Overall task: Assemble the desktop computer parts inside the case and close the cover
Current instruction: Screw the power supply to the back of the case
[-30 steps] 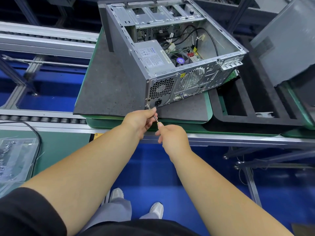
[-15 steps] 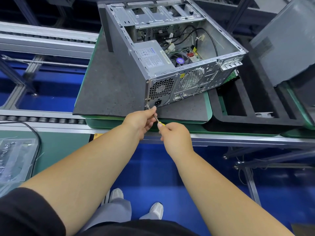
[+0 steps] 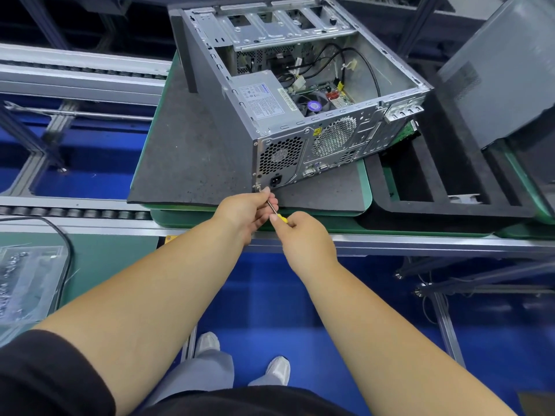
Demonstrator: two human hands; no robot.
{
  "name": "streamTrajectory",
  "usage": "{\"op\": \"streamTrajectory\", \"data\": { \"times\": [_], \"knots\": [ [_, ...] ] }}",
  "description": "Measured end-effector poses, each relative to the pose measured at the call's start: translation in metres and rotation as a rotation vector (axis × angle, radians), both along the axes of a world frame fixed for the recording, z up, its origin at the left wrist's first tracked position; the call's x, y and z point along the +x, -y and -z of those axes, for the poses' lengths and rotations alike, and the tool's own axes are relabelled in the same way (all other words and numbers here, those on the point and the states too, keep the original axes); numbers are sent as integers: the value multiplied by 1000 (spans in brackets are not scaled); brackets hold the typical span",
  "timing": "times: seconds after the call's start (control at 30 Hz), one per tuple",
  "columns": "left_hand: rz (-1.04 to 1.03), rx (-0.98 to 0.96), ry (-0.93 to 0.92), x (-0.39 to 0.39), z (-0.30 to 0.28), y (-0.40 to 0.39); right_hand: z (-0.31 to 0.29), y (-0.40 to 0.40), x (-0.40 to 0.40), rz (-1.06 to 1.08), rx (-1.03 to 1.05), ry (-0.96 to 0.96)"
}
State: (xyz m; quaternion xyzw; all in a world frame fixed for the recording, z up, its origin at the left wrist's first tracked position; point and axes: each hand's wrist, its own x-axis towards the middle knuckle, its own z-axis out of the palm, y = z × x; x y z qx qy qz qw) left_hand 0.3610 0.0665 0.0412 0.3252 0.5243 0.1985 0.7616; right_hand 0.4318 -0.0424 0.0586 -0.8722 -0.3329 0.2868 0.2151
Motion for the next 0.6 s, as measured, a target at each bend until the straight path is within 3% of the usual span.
{"op": "streamTrajectory", "data": {
  "times": [0.07, 0.6],
  "knots": [
    [-6, 3, -2, 0, 1, 0, 2, -1, -3, 4, 35, 57],
    [-66, -16, 68, -4, -8, 12, 3, 4, 7, 94, 135, -337]
  ]
}}
